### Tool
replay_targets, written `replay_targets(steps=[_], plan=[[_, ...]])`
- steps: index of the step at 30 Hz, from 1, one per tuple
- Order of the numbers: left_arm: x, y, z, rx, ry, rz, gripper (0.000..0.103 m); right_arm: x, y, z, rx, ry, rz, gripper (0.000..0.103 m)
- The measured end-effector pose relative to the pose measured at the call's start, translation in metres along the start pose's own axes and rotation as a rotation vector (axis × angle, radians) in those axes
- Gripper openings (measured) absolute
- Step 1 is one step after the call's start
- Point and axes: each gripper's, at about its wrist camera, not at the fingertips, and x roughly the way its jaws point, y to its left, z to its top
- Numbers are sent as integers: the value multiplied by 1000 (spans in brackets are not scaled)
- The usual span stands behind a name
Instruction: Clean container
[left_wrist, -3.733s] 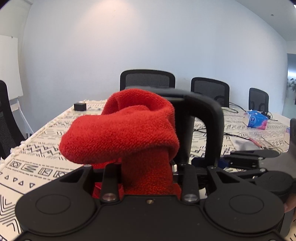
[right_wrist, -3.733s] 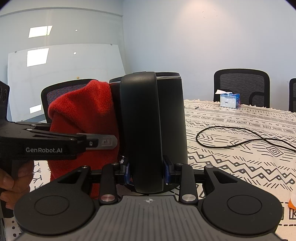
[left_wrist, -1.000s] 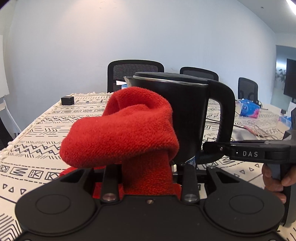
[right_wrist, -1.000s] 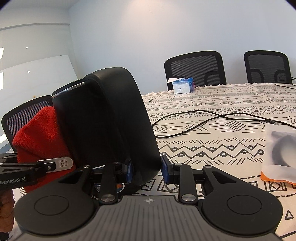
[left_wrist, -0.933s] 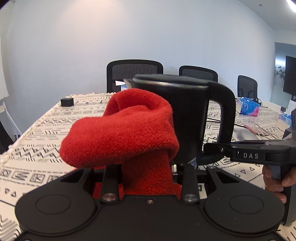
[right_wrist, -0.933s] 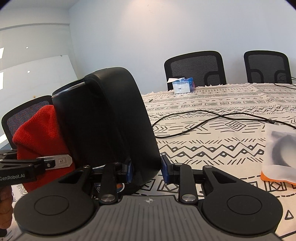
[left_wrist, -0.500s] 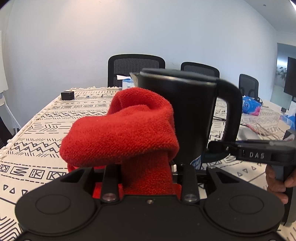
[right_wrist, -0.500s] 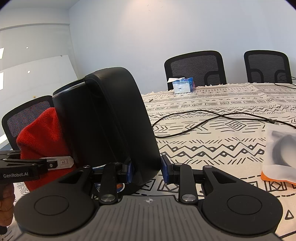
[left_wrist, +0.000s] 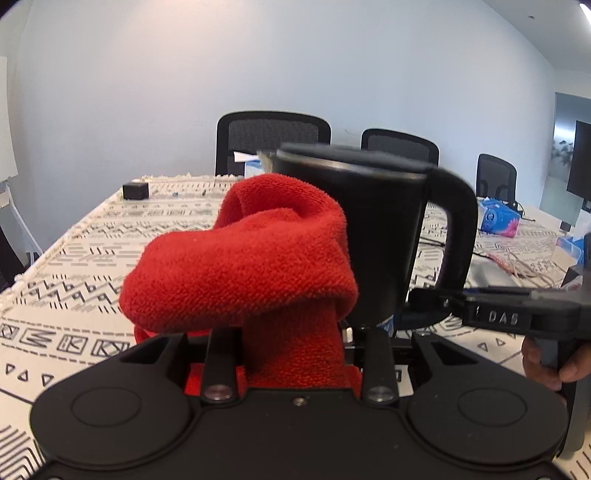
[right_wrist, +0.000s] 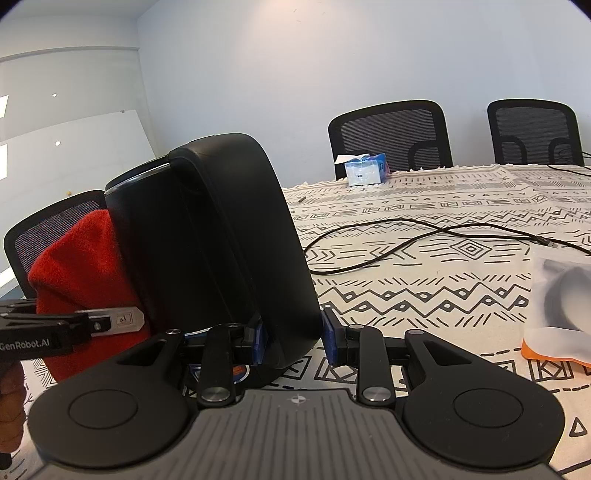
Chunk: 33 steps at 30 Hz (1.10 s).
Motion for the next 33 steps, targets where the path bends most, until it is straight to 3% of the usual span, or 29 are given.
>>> replay_targets(steps=[4, 11, 18, 26, 33], plan=[[-7, -7, 3, 23, -27, -10, 35, 0, 0, 0, 0, 0, 0, 29], [1, -17, -13, 48, 17, 19, 35, -1, 1, 0, -2, 0, -2, 29], [-16, -21, 2, 47, -49, 12, 35, -2, 1, 0, -2, 0, -1, 29], [-5, -30, -15, 55, 6, 35, 35, -3, 2, 0, -9, -2, -6, 30], [-19, -30, 0, 48, -59, 33, 35, -5, 9, -2, -55, -7, -12, 30]])
